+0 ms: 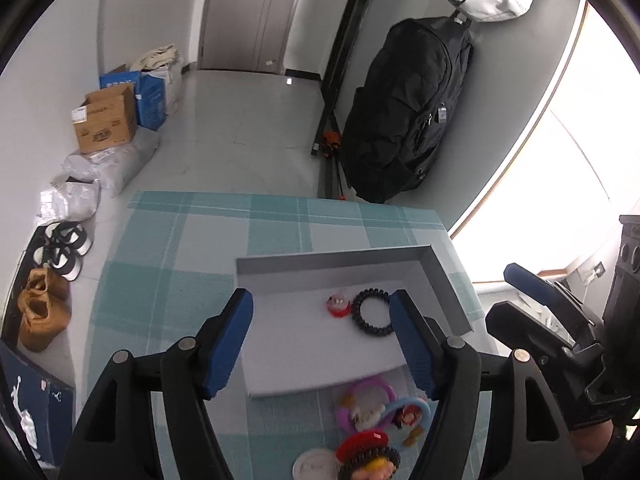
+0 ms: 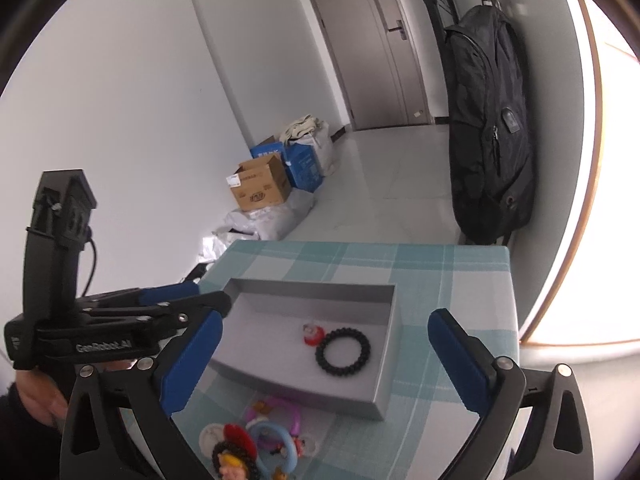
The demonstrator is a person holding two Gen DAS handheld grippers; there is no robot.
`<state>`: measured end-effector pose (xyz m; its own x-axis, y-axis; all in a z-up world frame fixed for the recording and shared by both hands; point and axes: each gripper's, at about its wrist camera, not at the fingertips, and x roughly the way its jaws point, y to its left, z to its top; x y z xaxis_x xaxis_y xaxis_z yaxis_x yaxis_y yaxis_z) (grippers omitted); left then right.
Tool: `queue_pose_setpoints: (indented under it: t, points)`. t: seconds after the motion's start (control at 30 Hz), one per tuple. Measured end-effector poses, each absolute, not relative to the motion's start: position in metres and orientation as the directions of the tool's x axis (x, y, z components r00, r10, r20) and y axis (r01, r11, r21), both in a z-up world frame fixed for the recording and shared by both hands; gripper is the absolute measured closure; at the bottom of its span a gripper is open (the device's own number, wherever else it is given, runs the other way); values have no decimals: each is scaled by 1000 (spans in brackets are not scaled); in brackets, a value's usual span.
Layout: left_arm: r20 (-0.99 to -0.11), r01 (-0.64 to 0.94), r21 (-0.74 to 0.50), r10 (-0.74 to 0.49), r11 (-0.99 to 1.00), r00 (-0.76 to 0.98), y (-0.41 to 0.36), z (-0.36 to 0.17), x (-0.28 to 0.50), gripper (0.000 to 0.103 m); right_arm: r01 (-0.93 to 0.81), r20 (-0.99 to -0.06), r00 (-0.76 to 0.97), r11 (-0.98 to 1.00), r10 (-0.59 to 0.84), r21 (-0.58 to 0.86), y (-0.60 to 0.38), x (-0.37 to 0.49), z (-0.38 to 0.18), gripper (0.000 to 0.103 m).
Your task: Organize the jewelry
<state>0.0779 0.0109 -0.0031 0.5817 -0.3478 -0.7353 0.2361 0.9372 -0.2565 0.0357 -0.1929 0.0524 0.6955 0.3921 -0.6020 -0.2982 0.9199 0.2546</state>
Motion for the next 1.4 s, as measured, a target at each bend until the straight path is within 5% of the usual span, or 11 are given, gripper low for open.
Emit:
queue_pose_setpoints:
  t: [0.3, 0.73, 1.4]
  points:
    - [-755, 194, -270, -332, 943, 565, 17, -12, 49, 25, -267, -621, 688, 927, 375, 263, -200, 16, 48, 0]
    - [-823, 267, -240, -341, 933, 454, -10, -51, 9, 24, -198, -653, 666, 930, 360, 310, -219, 1, 35, 0]
    - [-864, 318, -8, -167, 948, 475, -40, -73, -9, 24, -185, -708, 604, 928, 367, 322, -218, -16, 18, 0]
